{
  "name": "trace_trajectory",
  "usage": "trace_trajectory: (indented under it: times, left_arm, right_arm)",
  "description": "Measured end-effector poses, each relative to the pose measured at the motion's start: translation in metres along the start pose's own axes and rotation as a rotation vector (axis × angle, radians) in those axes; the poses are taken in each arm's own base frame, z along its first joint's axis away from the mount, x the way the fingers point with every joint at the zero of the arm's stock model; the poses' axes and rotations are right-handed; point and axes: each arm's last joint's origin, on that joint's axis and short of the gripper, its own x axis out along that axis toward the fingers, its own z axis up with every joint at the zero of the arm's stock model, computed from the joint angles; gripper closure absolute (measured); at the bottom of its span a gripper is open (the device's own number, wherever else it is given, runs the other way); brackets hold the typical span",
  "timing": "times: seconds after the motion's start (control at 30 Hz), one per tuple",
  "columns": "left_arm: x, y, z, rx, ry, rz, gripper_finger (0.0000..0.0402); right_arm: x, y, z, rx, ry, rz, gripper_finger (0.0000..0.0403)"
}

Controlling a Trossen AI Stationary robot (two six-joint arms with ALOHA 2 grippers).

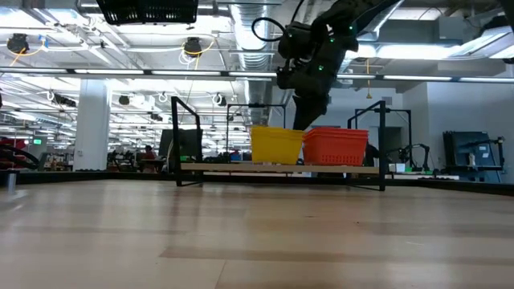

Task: Stack baskets on shelf by color
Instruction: Put the top black bin on the shelf

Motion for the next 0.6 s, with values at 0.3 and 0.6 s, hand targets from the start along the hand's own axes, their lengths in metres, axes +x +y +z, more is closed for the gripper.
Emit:
trace_trajectory:
  times: [0.3,0.6]
  left_arm:
    - [0.0,0.0,0.0,-0.005,0.0,0.0,0.0401]
    - [0.0,0.0,0.0,-0.014,0.0,0.0,0.0401]
  right_arm:
    - [0.0,0.016,-0.006,-0.037,0.068,0.007,0.0403]
    - [-0.033,0.022,0.028,-0.084,-0.077,0.005,0.0403]
